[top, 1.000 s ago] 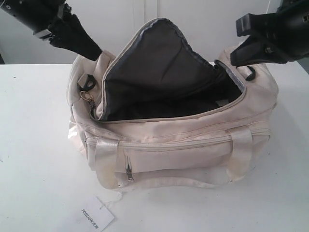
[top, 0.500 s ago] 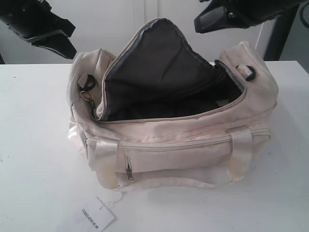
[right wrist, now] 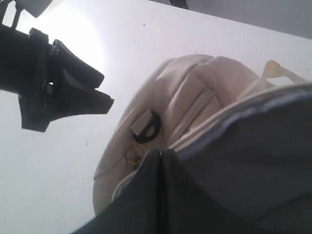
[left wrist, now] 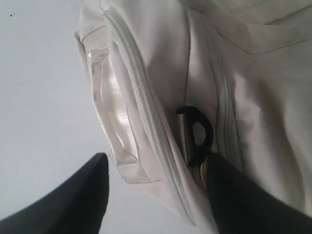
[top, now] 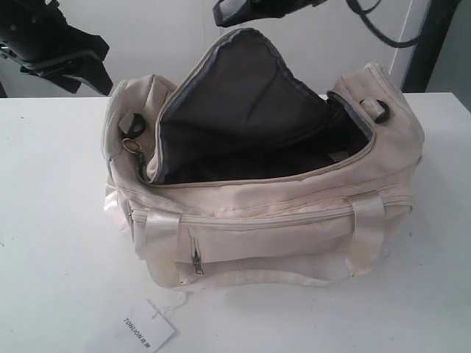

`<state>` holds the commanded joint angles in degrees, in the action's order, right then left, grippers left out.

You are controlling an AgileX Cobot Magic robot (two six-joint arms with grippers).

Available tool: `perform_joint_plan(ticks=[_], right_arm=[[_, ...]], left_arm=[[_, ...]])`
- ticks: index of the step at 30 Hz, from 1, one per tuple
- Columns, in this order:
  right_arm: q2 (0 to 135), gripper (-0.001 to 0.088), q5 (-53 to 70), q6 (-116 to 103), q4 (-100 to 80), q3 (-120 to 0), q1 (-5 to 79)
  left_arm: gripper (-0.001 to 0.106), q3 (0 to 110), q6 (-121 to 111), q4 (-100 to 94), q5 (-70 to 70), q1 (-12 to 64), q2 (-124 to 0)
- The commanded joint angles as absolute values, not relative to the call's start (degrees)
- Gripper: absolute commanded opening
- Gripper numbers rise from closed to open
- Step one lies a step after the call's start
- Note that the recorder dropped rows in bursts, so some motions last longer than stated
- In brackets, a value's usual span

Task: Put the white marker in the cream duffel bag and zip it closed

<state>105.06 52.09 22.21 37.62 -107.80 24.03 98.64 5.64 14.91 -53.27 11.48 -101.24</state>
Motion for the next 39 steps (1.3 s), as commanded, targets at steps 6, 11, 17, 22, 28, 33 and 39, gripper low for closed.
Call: perform_joint_plan(ticks=[6, 11, 17, 22, 28, 33, 39], right_arm=[[113.3, 0.0, 43.5, 22.2, 36.1, -114.9, 27.1], [117.8, 0.0, 35.1, 21.8, 30.8, -115.4, 28.0], [118.4, 0.0, 44.7, 4.6, 9.9, -115.4, 28.0], [116.0, 0.0, 59.5, 1.8, 6.6, -115.4, 28.0], [111.5, 0.0, 67.8, -1.7, 5.2, -115.4, 28.0], [104.6, 0.0, 70.0, -6.9, 5.2, -115.4, 28.0], [101.4, 0.0, 70.0, -13.5, 4.5, -115.2, 27.6]], left_arm=[[0.062, 98.6, 5.2, 20.7, -53.2, 11.5, -107.1], [0.021, 98.6, 7.7, 26.1, -53.4, 11.5, -109.3], [0.0, 98.6, 7.9, 26.1, -53.3, 11.5, -109.3], [0.0, 98.6, 7.9, 26.1, -52.5, 11.5, -109.3], [0.0, 98.6, 8.0, 26.0, -52.0, 11.5, -109.3], [0.0, 98.6, 10.1, 26.0, -52.1, 11.5, -109.3], [0.0, 98.6, 9.0, 29.6, -51.8, 11.5, -109.3]])
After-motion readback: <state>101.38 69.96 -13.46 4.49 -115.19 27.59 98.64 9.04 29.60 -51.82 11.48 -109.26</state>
